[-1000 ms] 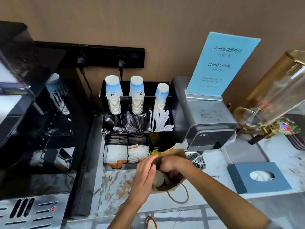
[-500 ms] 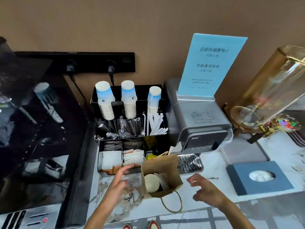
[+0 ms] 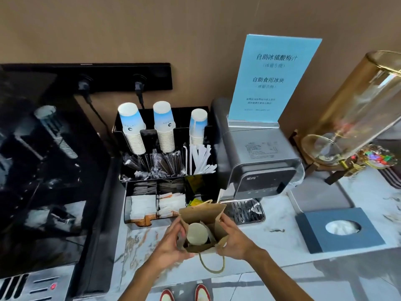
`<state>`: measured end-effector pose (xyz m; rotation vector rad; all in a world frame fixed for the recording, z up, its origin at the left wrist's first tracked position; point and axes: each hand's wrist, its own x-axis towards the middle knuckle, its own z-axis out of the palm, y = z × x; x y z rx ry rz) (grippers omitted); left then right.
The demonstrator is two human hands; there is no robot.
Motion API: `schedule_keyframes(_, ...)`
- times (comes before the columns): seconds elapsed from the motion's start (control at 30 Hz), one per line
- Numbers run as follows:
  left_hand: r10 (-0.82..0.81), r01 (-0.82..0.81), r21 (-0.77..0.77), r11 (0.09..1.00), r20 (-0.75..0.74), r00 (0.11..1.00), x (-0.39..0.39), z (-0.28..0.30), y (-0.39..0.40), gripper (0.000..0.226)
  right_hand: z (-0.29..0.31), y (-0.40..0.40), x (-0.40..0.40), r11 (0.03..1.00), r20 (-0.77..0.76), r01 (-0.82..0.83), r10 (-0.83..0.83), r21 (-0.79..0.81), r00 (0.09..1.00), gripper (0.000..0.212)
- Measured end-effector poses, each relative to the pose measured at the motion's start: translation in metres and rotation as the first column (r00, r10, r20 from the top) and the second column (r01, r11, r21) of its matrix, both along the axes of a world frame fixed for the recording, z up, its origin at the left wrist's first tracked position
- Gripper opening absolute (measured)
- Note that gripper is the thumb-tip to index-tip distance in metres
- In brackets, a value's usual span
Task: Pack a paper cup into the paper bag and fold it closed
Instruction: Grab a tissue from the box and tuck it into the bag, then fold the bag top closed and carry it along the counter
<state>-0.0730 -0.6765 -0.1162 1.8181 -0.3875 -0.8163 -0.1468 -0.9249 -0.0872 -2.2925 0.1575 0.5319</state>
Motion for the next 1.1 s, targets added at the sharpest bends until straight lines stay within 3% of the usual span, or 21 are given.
schedule_keyframes(0.1,-0.005,0.006,-0.041,0.999,0.02,1.0,-0.002,0.001,-0.004,0.057,0.003,0.007,0.001,0.999,0.043,-0.013,0.014,-0.034,0.999,0.065)
schedule_keyframes(0.17,0.052,-0.052,-0.101,0.994,-0.007,0.999,-0.005,0.002,-0.005,0.055,0.006,0.01,-0.002,0.995,0.102,-0.045,0.054,-0.092,0.993,0.054)
schedule_keyframes(0.27,0.098,-0.096,-0.092,0.991,0.017,0.995,-0.004,0.0,0.001,0.063,0.006,0.011,-0.004,0.994,0.152,-0.027,0.043,-0.105,0.987,0.057)
schedule_keyframes(0.37,0.083,-0.08,-0.053,0.995,0.07,0.994,-0.003,0.001,0.009,0.041,0.008,0.015,-0.004,0.993,0.177,0.116,-0.115,0.003,0.978,0.049)
schedule_keyframes(0.43,0.118,-0.116,-0.069,0.991,0.028,0.993,-0.002,0.009,0.009,0.035,0.011,0.018,-0.004,0.967,0.158,0.229,-0.245,0.114,0.957,0.043)
schedule_keyframes(0.57,0.296,-0.311,-0.119,0.943,-0.132,0.946,-0.002,0.025,0.006,0.04,0.017,0.03,-0.006,0.834,0.074,0.419,-0.473,0.36,0.878,0.028)
schedule_keyframes(0.7,0.346,-0.372,-0.192,0.908,-0.155,0.925,0.001,0.035,0.006,0.045,0.022,0.035,-0.006,0.726,0.086,0.409,-0.538,0.553,0.839,0.033)
schedule_keyframes(0.77,0.328,-0.346,-0.213,0.914,-0.115,0.938,0.002,0.039,0.006,0.047,0.022,0.034,-0.006,0.712,0.121,0.384,-0.547,0.588,0.829,0.027)
schedule_keyframes(0.83,0.309,-0.322,-0.235,0.917,-0.09,0.947,0.004,0.04,0.006,0.045,0.017,0.032,-0.006,0.713,0.113,0.372,-0.532,0.594,0.839,0.04)
schedule_keyframes(0.9,0.298,-0.316,-0.245,0.917,-0.109,0.948,0.005,0.039,0.004,0.042,0.015,0.031,-0.008,0.722,0.114,0.374,-0.528,0.582,0.841,0.04)
schedule_keyframes(1.0,0.281,-0.302,-0.199,0.932,-0.124,0.952,0.007,0.036,0.004,0.046,0.015,0.029,-0.008,0.721,0.107,0.378,-0.528,0.58,0.843,0.034)
schedule_keyframes(1.1,0.229,-0.233,-0.123,0.965,-0.045,0.972,0.009,0.034,0.006,0.057,0.015,0.025,-0.006,0.729,0.087,0.35,-0.487,0.588,0.869,0.043)
